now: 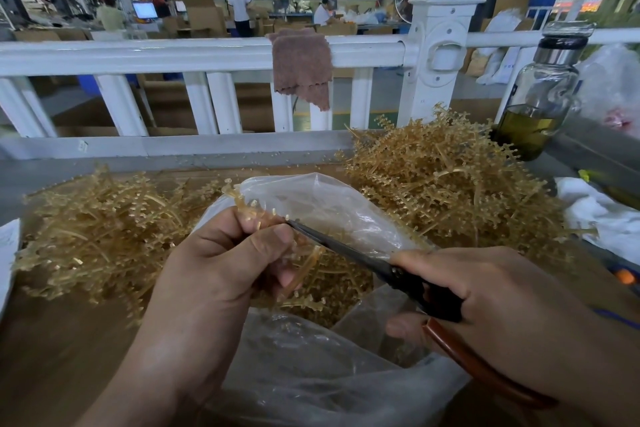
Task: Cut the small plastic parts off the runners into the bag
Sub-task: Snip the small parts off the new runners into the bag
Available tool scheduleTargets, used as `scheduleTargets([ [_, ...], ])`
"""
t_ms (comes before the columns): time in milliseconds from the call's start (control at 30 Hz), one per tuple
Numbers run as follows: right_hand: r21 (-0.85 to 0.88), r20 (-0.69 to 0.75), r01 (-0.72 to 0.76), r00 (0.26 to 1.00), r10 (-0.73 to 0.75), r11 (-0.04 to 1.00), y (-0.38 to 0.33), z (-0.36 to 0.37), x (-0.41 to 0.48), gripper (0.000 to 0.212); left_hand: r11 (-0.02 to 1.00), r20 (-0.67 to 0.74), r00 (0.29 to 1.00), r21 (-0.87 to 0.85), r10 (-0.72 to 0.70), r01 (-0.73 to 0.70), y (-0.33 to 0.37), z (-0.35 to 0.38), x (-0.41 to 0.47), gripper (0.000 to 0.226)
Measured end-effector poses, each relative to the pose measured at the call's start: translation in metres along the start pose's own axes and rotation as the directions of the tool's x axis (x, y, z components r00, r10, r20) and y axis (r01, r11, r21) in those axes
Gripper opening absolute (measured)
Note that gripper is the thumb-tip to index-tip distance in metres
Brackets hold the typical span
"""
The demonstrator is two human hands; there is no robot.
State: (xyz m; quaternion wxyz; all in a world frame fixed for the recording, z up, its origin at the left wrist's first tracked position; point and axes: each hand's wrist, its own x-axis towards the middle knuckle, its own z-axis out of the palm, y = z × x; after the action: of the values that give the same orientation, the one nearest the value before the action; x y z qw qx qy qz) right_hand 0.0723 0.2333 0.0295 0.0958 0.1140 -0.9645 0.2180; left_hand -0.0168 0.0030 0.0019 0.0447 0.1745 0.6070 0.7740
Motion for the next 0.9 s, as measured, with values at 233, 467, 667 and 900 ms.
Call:
scheduleTargets([
  [233, -0.031, -0.043, 0.019, 0.999, -0.020, 0.999, 0.0014, 0.0010, 0.0005, 0.053, 1.000, 0.001, 1.000, -0.001, 0.006, -0.006, -0.0036, -0.0007, 0.0025, 0.030],
  [467, -0.046, -0.006, 0.011, 1.000, -0.011, 0.999, -0.0006, -0.0007, 0.0018, 0.050, 1.000, 0.042, 0.999, 0.029, 0.011, -0.012, -0.0030, -0.0027, 0.0020, 0.026],
  [667, -0.059, -0.005, 0.004, 1.000, -0.004, 0.998, -0.0004, -0.0002, 0.0021, 0.055, 1.000, 0.025, 0.999, 0.023, 0.021, -0.021, -0.0028, -0.0011, 0.0024, 0.022],
  [900, -0.082, -0.010, 0.012, 1.000, -0.013, 0.997, 0.0013, -0.0013, 0.0015, 0.051, 0.999, 0.028, 0.999, 0.040, 0.035, -0.036, -0.0034, 0.0006, 0.0019, 0.020],
])
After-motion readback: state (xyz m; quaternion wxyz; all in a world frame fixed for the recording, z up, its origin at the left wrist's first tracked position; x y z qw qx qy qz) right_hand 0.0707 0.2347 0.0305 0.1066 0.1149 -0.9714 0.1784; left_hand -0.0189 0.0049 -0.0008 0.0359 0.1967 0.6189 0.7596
